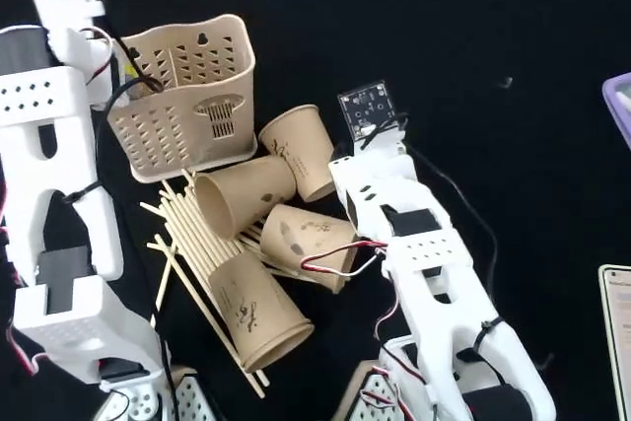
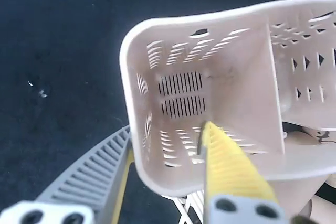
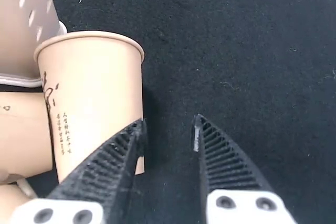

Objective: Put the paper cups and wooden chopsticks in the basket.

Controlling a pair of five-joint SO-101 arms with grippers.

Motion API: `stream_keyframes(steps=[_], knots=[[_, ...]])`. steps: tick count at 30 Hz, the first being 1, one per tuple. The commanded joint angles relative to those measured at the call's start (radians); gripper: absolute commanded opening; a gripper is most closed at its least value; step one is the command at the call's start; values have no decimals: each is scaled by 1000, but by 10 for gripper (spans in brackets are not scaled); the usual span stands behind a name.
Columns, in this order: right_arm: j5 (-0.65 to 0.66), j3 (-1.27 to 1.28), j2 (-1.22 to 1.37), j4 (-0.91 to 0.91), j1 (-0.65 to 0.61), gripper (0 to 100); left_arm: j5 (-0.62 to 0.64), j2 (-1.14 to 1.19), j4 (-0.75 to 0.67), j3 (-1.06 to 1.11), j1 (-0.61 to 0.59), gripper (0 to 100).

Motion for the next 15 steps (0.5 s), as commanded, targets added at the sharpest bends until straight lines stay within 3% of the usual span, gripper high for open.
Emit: stream_keyframes(steps=[1, 8, 15], knots=[[-15, -10, -10, -15, -15, 155, -14, -20, 6, -79, -44, 216], [-17, -82, -87, 172, -18, 155, -12, -28, 124, -274, -117, 216], [-18, -30, -291, 221, -37, 155, -14, -264, 124, -110, -185, 216]])
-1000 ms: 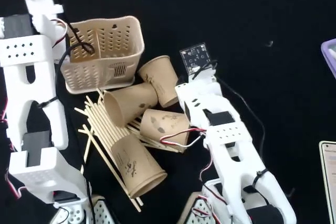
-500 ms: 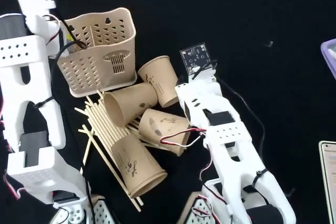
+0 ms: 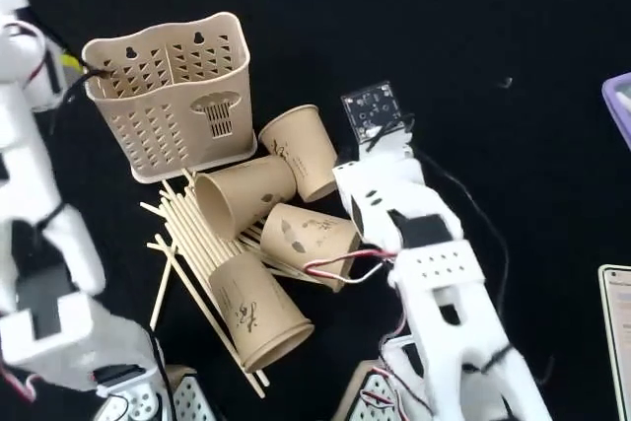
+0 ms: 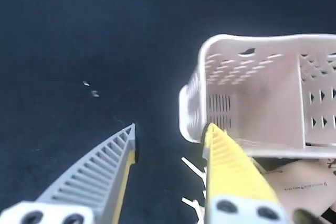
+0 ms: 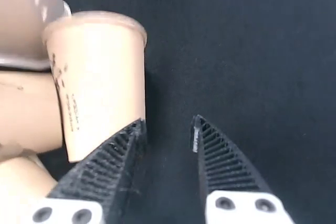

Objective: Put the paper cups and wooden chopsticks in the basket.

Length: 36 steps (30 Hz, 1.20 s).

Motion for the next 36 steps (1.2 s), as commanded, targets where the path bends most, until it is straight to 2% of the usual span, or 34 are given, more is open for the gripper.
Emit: stream_keyframes(steps=[1, 7, 11, 13, 16, 18, 23, 28, 31, 36], knots=[[-11, 5, -171, 12, -58, 156, -12, -230, 3, 130, -47, 216], [-11, 16, -341, 132, -293, 156, -14, -442, -46, 639, -139, 216], [-11, 16, -341, 138, -450, 162, -14, -543, -241, 1021, -209, 216], [-11, 10, -312, 137, -511, 204, -8, -592, -364, 1196, -234, 216], [-64, -30, -236, 137, -559, 276, -6, -663, -528, 1414, -239, 216], [-95, -65, -166, 137, -578, 283, 20, -698, -620, 1529, -225, 216], [-109, -159, 31, 135, -646, 283, 143, -744, -763, 1679, -179, 216], [-176, -251, 166, 135, -655, 286, 190, -744, -796, 1713, -179, 216], [-181, -263, 226, 121, -624, 284, 192, -744, -816, 1735, -177, 216], [-178, -246, 291, 40, -503, 283, 193, -755, -945, 1850, -177, 216]])
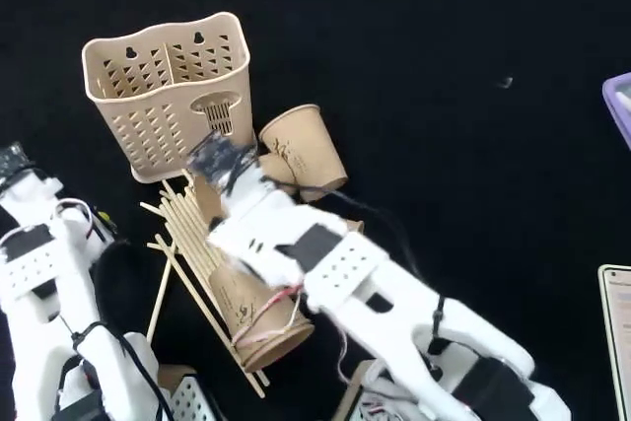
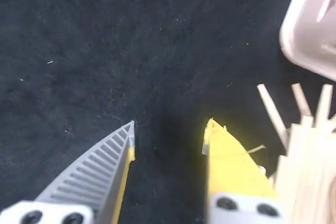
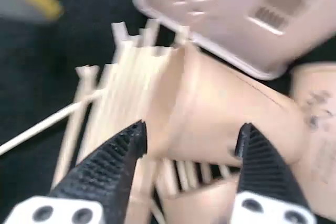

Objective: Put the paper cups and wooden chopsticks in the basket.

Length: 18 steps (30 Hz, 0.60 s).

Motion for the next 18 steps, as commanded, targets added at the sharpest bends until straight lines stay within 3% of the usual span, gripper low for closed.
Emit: stream_keyframes(steps=[1, 4, 8, 14, 18], knots=[[-9, -44, 25, -60, 121, 282, 9, -37, -92, 56, 13, 216], [-9, -47, 12, -34, 169, 220, 48, -35, -107, 68, 13, 216], [-9, -44, -54, 14, 199, 5, 80, -28, -157, 99, 13, 216], [-5, 18, -263, 44, 204, 10, 84, -29, -213, 137, 13, 216], [104, 19, -449, 109, 207, 11, 84, -26, -213, 137, 15, 216]])
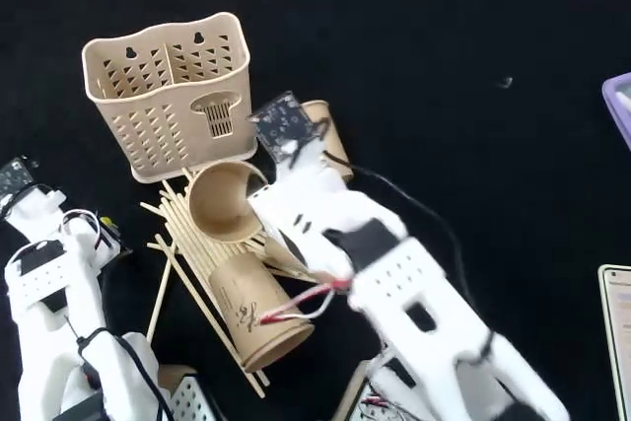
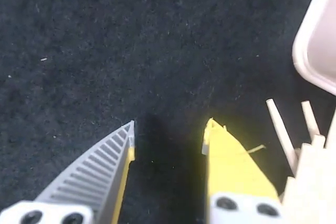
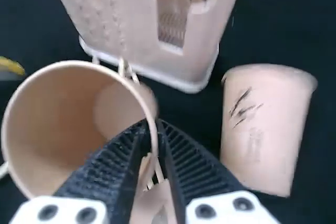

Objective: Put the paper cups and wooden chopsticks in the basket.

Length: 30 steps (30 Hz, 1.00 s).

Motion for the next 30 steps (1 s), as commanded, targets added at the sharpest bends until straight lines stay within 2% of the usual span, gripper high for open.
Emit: stream_keyframes(steps=[1, 5, 9, 21, 30], knots=[[103, -16, -237, 63, 29, 11, 6, -15, -15, -12, 16, 216], [80, -114, -349, 132, 72, 11, 0, -15, -23, 2, 59, 216], [80, -323, -334, 178, 109, 11, 0, -20, -52, 19, 65, 216], [80, -888, 228, 97, 137, 11, 0, -18, -52, 21, 67, 216], [80, -1015, 545, 97, 137, 11, 0, -20, -46, 22, 65, 216]])
